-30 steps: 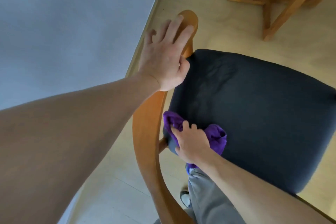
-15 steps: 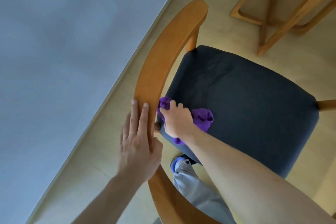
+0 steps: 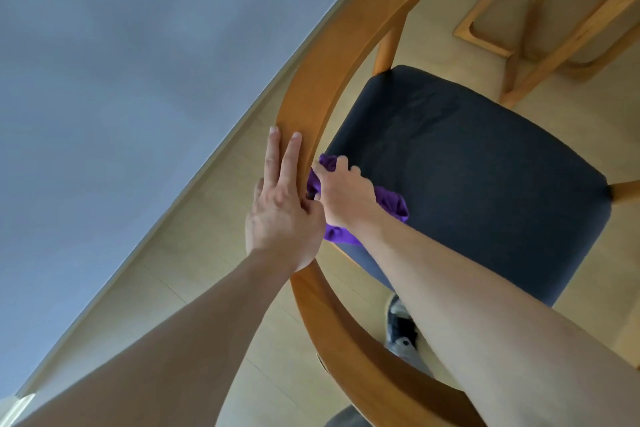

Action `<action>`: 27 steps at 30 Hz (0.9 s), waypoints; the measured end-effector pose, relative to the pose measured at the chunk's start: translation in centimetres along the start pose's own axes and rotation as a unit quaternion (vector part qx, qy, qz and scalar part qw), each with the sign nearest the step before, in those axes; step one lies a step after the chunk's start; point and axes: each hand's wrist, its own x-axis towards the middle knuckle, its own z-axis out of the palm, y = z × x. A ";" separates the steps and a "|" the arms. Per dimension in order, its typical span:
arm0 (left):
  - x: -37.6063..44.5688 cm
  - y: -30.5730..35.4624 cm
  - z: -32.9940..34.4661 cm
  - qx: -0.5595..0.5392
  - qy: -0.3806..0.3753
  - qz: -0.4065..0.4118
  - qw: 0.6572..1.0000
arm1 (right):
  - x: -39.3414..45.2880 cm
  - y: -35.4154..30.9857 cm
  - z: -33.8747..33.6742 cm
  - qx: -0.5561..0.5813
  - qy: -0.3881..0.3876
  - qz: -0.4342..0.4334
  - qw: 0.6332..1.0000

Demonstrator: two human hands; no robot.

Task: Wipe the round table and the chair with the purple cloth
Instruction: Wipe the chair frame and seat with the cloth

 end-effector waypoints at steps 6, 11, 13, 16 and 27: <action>0.0 -0.4 0.3 -0.003 0.008 0.003 1.000 | -2.5 -1.1 3.1 -0.083 -0.077 -0.032 0.993; 0.0 -0.2 0.0 -0.003 -0.012 -0.012 1.000 | -2.8 2.3 -1.1 -0.148 -0.175 -0.149 0.962; 0.0 0.0 -0.1 -0.001 -0.025 -0.014 1.000 | -1.3 3.3 -3.1 -0.124 -0.151 -0.130 0.972; -0.1 0.3 -0.2 0.011 -0.029 -0.016 0.999 | 3.5 3.9 -5.3 -0.052 -0.036 -0.024 0.998; 0.0 0.1 -0.1 0.044 -0.023 -0.003 0.999 | 1.8 -0.7 0.3 -0.118 -0.117 -0.125 0.978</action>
